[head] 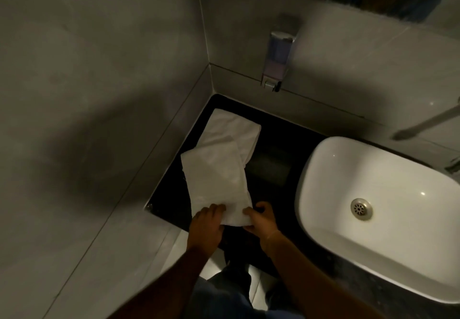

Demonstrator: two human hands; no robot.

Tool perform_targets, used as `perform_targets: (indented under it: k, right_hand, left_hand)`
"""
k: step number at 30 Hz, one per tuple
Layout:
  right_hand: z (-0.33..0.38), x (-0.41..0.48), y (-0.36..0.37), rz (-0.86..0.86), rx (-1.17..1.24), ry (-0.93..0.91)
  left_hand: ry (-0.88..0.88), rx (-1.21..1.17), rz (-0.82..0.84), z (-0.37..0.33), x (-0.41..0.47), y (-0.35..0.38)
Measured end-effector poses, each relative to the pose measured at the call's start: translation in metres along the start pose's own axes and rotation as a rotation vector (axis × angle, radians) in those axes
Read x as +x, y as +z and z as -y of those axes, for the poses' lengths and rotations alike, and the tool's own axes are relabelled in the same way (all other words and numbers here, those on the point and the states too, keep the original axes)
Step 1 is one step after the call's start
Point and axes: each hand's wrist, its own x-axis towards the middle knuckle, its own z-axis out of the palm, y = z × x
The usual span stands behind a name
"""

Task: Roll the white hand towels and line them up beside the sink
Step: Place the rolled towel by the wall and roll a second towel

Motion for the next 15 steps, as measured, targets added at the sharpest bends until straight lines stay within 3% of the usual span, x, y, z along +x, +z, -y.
perform_targets:
  k: [4, 8, 12, 15]
  right_hand:
    - [-0.004, -0.006, -0.01, -0.055, -0.1, -0.094]
    - [-0.011, -0.009, -0.017, -0.074, -0.209, -0.05]
    - [-0.002, -0.016, -0.011, 0.038, -0.194, 0.109]
    - [0.022, -0.031, 0.008, 0.139, -0.168, 0.079]
  left_hand:
    - [0.105, 0.033, 0.028, 0.006, -0.008, -0.005]
    - [0.162, 0.094, 0.064, 0.01, -0.021, -0.002]
    - [0.14, 0.091, 0.026, -0.007, -0.022, -0.002]
    - [0.078, -0.029, -0.078, -0.024, -0.021, -0.008]
